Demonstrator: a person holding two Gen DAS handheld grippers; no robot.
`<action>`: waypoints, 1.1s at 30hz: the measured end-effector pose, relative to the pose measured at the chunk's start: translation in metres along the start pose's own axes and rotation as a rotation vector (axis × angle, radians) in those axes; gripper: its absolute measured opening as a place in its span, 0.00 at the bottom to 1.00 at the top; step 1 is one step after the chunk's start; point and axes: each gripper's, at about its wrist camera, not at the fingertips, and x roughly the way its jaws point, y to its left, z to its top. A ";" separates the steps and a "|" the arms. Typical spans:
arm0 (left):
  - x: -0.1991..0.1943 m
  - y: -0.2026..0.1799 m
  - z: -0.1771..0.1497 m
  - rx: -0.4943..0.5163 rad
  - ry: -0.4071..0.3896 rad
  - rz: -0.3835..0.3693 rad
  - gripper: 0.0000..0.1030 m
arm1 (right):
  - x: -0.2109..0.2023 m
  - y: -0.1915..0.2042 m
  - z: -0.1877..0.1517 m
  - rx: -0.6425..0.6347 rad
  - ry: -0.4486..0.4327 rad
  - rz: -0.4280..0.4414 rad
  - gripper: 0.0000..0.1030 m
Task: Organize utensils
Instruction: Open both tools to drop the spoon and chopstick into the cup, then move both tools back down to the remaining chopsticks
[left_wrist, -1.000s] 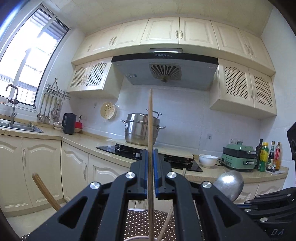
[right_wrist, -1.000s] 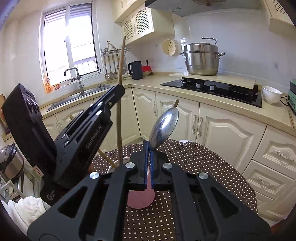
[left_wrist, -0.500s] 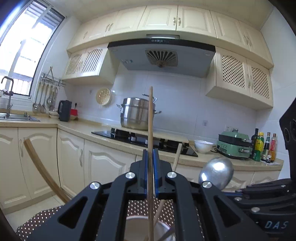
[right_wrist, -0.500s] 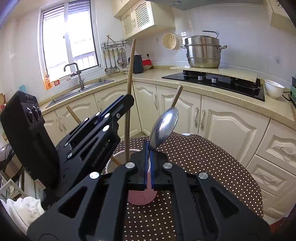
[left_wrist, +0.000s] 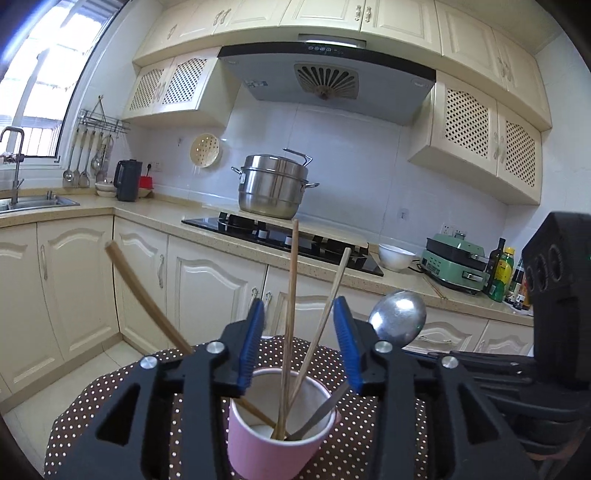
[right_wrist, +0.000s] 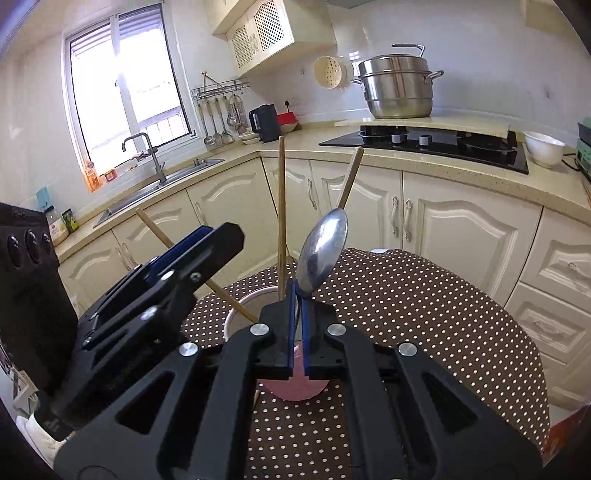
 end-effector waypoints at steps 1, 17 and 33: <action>-0.005 0.000 0.001 -0.001 0.003 0.004 0.44 | -0.001 0.002 0.000 -0.003 0.001 -0.007 0.05; -0.067 0.007 0.006 -0.035 0.202 0.032 0.61 | -0.039 0.004 -0.012 0.063 -0.022 -0.058 0.48; -0.096 0.044 -0.049 -0.180 0.527 0.121 0.62 | -0.047 0.028 -0.081 -0.080 0.215 -0.008 0.48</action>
